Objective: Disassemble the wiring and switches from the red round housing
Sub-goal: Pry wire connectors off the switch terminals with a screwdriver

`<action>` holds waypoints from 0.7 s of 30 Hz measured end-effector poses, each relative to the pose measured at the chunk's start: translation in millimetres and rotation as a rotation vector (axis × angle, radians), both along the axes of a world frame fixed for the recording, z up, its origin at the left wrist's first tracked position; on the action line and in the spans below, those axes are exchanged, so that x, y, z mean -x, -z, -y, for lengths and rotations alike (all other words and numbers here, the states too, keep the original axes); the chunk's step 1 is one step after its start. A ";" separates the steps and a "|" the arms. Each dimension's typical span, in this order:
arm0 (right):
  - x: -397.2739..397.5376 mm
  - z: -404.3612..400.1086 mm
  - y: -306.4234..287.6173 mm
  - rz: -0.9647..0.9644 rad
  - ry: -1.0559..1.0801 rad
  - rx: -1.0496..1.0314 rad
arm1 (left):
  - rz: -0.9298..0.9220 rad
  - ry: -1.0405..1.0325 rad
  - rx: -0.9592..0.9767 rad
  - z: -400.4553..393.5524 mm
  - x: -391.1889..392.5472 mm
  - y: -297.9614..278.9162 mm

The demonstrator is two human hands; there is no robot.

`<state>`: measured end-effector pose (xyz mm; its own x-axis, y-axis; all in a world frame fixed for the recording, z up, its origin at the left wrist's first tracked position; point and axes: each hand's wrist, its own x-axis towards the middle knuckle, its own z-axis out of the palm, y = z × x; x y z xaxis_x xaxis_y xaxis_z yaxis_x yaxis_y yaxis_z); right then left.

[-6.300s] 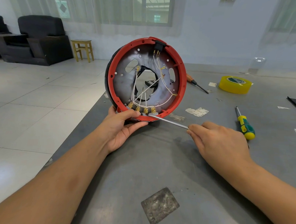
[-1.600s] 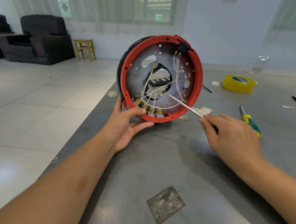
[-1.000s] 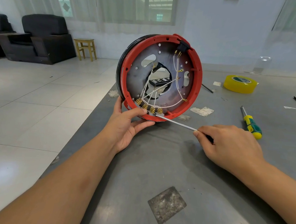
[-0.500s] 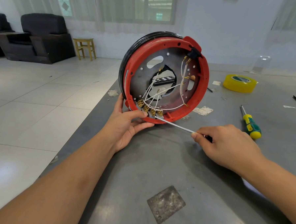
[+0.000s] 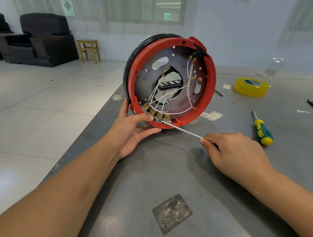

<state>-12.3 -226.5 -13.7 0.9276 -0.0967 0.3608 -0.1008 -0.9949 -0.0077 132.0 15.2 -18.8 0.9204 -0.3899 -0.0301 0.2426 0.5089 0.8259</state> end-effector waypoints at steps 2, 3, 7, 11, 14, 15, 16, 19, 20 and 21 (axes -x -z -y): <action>0.6 -2.7 0.9 0.032 0.001 0.026 | -0.002 -0.009 0.013 0.5 0.4 -0.1; 1.0 -3.8 1.4 0.044 0.000 0.043 | 0.002 -0.011 0.020 0.3 0.5 -0.1; 2.0 -8.5 1.6 0.103 0.005 0.125 | 0.003 -0.006 0.053 -1.1 -0.1 0.4; 3.0 -12.4 -1.0 0.156 0.005 0.185 | -0.004 -0.024 0.069 -0.9 -1.3 1.3; 3.6 -14.5 -2.0 0.163 0.018 0.249 | -0.010 -0.029 0.072 -1.1 -2.3 1.4; 4.0 -15.1 -2.5 0.169 0.018 0.265 | -0.016 -0.033 0.073 -1.3 -2.6 1.4; 4.1 -15.8 -3.4 0.176 0.015 0.272 | -0.023 -0.037 0.075 -1.3 -2.9 1.4; 5.4 -16.9 -5.8 0.169 0.011 0.300 | -0.049 -0.051 0.076 -1.5 -3.2 0.8; 5.6 -16.9 -6.0 0.162 0.007 0.310 | -0.055 -0.056 0.074 -1.6 -3.3 0.5; 5.7 -17.0 -6.3 0.157 0.005 0.316 | -0.063 -0.060 0.073 -1.6 -3.3 0.4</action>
